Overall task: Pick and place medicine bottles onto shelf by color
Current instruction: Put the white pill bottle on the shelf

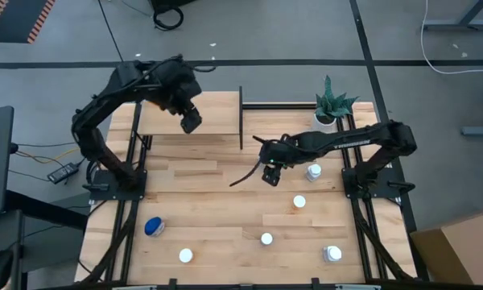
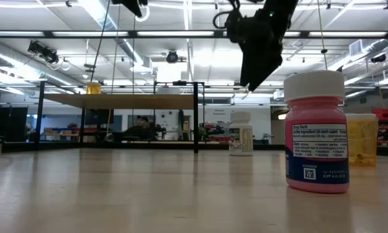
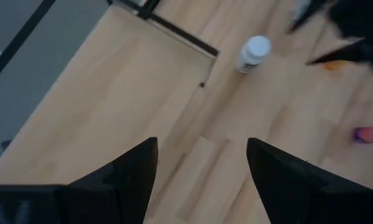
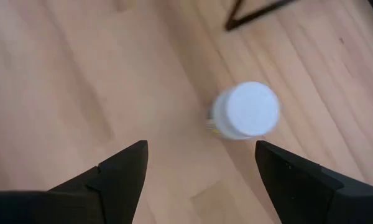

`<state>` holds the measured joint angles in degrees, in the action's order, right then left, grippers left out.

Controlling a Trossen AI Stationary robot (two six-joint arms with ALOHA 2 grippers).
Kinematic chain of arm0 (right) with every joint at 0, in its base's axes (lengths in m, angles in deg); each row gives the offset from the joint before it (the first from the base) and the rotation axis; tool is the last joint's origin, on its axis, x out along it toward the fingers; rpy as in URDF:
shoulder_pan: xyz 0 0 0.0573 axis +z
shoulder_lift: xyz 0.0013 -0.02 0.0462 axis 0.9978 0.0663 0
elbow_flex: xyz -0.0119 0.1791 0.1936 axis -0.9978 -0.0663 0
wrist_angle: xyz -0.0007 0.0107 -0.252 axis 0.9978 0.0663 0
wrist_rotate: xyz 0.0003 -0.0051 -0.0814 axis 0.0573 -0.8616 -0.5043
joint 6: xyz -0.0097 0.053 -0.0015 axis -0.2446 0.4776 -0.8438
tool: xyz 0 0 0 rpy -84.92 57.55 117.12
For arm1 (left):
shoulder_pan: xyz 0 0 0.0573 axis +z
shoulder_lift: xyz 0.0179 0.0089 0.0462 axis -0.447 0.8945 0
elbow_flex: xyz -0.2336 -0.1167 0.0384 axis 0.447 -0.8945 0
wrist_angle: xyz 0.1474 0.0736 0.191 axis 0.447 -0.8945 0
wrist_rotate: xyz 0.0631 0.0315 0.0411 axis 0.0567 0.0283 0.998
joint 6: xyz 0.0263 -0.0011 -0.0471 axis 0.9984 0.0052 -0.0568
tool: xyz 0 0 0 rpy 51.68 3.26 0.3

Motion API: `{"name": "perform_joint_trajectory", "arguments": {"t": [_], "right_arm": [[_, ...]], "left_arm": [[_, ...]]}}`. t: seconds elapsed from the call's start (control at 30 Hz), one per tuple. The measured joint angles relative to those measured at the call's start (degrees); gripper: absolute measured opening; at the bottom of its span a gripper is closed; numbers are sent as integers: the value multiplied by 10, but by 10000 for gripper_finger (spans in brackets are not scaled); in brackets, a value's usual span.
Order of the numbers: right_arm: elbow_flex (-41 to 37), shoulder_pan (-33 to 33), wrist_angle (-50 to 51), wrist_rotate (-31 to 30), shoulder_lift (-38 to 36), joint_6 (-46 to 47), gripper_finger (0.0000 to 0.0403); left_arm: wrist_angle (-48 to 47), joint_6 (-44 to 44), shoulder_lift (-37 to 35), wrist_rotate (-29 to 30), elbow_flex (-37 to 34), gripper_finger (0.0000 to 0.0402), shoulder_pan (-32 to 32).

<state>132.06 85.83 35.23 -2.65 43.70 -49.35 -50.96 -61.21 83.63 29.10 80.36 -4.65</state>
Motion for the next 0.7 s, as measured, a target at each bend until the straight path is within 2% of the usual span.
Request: {"name": "perform_joint_trajectory", "arguments": {"t": [0.17,0.37,0.7], "right_arm": [[0,-44,-14,3,4,21,305],[0,-81,-43,51,14,-9,308],[-1,-96,-53,58,40,-33,347]], "left_arm": [[0,0,-37,1,0,252,-32],[0,-19,-73,4,0,247,-46],[0,-76,-93,5,0,239,-65]]}}
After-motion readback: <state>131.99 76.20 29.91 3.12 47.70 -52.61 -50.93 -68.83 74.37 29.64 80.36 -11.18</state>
